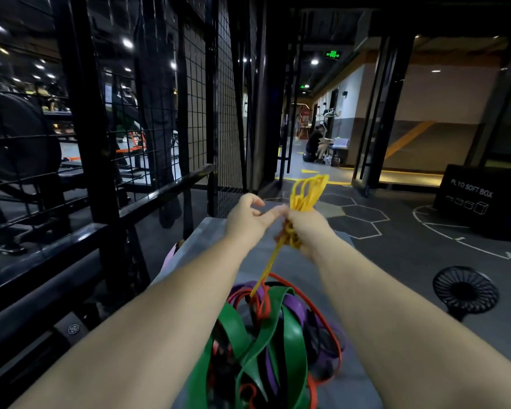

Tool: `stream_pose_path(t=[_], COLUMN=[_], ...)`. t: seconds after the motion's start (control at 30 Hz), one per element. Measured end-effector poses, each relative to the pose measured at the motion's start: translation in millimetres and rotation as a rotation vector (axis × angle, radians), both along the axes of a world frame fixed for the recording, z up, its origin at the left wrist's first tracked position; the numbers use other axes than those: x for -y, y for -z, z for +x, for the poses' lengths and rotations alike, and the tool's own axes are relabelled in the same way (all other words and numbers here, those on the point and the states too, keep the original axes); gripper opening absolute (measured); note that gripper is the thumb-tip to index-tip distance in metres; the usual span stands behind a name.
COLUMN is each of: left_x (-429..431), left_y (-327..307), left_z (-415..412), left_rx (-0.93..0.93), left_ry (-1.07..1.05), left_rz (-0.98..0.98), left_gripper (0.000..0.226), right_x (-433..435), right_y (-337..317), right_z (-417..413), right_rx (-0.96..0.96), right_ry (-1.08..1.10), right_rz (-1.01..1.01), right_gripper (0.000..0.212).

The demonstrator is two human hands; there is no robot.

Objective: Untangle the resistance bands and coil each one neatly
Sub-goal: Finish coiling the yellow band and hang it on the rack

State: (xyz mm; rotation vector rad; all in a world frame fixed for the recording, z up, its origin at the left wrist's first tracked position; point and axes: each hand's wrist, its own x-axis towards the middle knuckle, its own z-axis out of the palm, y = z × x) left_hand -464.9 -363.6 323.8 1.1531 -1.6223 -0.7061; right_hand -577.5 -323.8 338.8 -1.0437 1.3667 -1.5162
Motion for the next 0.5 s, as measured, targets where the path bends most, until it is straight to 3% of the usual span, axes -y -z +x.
stream_pose_path(t=[0.1, 0.2, 0.33, 0.5], left_x=[-5, -17, -20, -19], left_y=[17, 34, 61, 60], left_z=[-6, -12, -12, -12], left_rx=[-0.022, 0.036, -0.083, 0.006], left_ry=[0.318, 0.509, 0.543, 0.503], left_rz=[0.112, 0.191, 0.225, 0.177], left_gripper=[0.022, 0.034, 0.036, 0.036], right_x=[2, -1, -3, 3], right_y=[-26, -54, -80, -87], right_z=[-8, -3, 0, -17], right_rx=[0.099, 0.223, 0.265, 0.356], right_ry=[0.043, -0.005, 0.007, 0.074], right_rz=[-0.044, -0.099, -0.161, -0.208], right_gripper=[0.026, 0.027, 0.025, 0.014])
